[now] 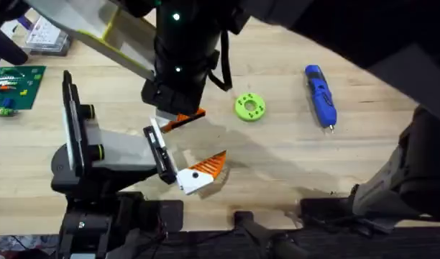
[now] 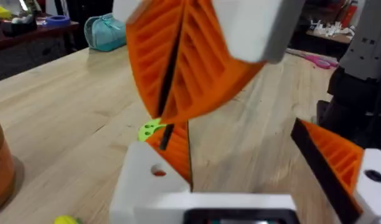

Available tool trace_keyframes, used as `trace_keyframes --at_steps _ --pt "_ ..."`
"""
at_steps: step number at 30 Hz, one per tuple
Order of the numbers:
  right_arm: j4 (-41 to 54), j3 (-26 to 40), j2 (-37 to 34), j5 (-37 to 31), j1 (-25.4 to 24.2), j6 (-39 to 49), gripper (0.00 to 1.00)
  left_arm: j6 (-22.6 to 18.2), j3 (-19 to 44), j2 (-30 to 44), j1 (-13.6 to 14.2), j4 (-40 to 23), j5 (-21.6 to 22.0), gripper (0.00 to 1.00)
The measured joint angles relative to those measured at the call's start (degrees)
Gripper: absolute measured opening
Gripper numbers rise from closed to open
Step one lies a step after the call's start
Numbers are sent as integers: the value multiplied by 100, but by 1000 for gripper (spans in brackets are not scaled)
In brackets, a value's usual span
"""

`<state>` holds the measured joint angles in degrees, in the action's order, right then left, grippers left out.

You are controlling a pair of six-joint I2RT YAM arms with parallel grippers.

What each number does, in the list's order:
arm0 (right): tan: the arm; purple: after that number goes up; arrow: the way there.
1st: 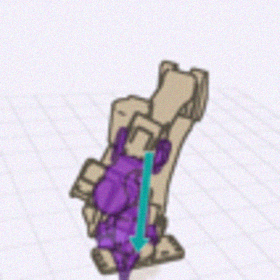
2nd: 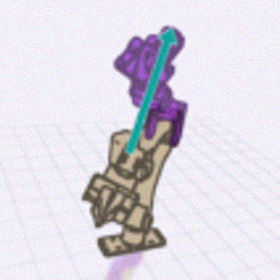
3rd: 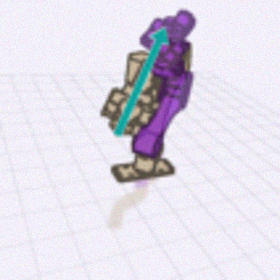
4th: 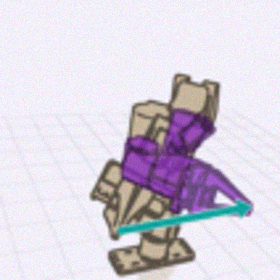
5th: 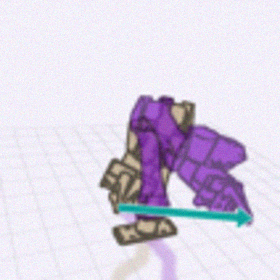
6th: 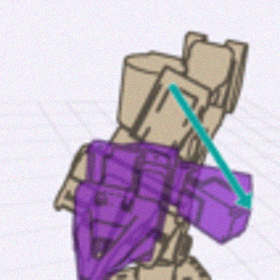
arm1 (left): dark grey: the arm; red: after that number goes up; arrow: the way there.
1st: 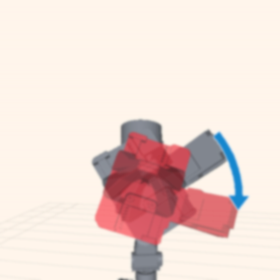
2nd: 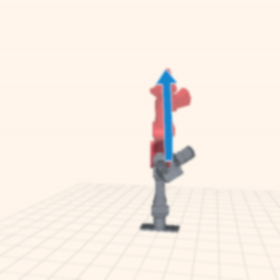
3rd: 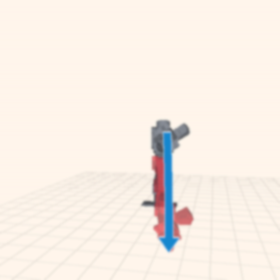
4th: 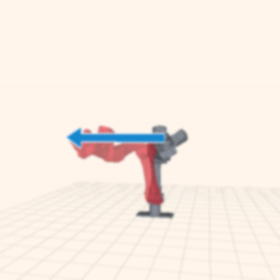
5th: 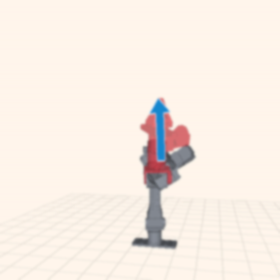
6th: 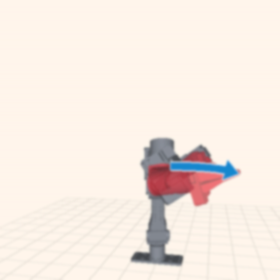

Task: Pick up the gripper from the table and insert it into the empty holder that is missing its gripper. Then pick up a screw, insert it into the mounting hole, and use the screwdriver to tighten it. Finally, clean up the table by picking up the vegetable and placing it into the bucket.

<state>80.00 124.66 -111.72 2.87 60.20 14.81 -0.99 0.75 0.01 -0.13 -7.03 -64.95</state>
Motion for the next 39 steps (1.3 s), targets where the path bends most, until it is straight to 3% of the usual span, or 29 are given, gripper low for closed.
trace_keyframes --at_steps 39 --pt "-33 0 -79 0 85 0 13 0 0 0 -1 0 1 988"
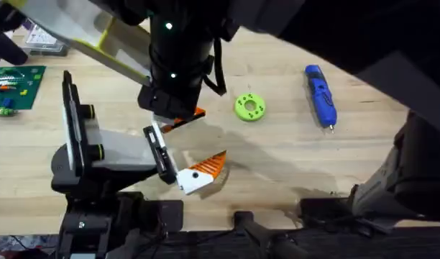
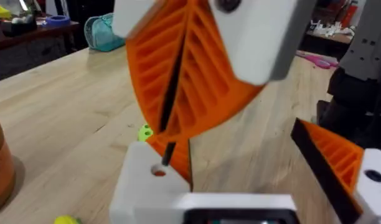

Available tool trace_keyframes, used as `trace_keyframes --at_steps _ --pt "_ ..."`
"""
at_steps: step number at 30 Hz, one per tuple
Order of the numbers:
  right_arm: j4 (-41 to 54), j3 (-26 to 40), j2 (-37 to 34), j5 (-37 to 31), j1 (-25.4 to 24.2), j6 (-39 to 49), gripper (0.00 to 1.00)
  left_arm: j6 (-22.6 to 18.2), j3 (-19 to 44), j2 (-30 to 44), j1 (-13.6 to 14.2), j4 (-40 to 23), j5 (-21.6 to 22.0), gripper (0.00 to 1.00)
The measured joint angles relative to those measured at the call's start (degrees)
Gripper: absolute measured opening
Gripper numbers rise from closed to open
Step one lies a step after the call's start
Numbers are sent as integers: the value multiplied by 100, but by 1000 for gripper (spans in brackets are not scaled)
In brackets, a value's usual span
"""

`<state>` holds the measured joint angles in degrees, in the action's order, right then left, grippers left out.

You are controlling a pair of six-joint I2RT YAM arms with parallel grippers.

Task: Pick up the gripper from the table and insert it into the empty holder that is missing its gripper. Then pick up a screw, insert it into the mounting hole, and use the screwdriver to tighten it. Finally, clean up the table by picking up the vegetable and placing it into the bucket.

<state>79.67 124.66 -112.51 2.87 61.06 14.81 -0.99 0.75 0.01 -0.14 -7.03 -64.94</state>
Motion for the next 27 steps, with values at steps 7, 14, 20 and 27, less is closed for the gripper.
trace_keyframes --at_steps 7,14,20,27 --pt "-1 0 0 0 0 -1 13 0 0 0 1 0 -1 988" --pt "-1 0 -2 0 0 0 13 0 0 0 0 0 -1 988" --pt "0 0 -4 0 0 0 13 0 0 0 1 0 -1 988" --pt "7 0 -118 -2 0 0 13 0 0 0 0 0 -1 988"
